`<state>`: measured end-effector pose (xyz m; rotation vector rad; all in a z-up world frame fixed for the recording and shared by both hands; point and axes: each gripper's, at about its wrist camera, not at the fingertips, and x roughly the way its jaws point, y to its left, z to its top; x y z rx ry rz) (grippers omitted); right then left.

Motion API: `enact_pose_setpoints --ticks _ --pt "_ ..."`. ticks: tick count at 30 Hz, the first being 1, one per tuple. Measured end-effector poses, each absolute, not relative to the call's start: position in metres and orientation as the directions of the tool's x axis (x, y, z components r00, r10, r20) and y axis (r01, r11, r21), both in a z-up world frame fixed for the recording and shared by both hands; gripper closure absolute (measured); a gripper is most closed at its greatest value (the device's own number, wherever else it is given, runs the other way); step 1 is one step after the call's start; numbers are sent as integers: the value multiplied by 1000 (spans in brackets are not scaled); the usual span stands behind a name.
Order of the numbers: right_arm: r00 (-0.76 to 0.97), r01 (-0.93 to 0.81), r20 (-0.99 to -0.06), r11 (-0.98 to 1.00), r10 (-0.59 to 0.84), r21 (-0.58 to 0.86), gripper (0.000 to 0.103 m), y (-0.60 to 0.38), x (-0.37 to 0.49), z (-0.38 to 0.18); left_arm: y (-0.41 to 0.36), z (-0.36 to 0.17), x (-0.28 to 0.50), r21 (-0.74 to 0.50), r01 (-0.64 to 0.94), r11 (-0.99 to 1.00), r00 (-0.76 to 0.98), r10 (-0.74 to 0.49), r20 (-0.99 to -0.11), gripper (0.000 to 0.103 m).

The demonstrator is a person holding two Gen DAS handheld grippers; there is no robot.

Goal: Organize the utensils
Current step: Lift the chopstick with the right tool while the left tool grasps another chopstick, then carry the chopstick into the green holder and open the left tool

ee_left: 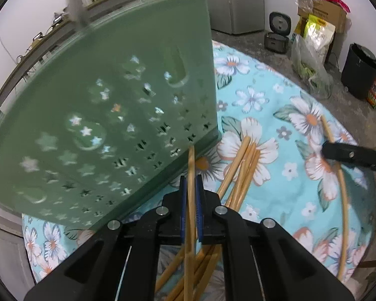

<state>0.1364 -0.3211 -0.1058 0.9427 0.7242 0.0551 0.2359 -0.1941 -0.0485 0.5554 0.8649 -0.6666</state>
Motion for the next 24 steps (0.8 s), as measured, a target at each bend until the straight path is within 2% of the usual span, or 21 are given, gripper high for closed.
enact_pose_setpoints --ticks 17,24 --pt "783 215 -494 579 379 786 94 -323 134 -97 -105 81 198 67 588 806 595 -374 -711 97" --pt "785 192 -481 586 390 788 97 -318 133 -89 -65 141 187 9 510 860 692 -404 -598 97"
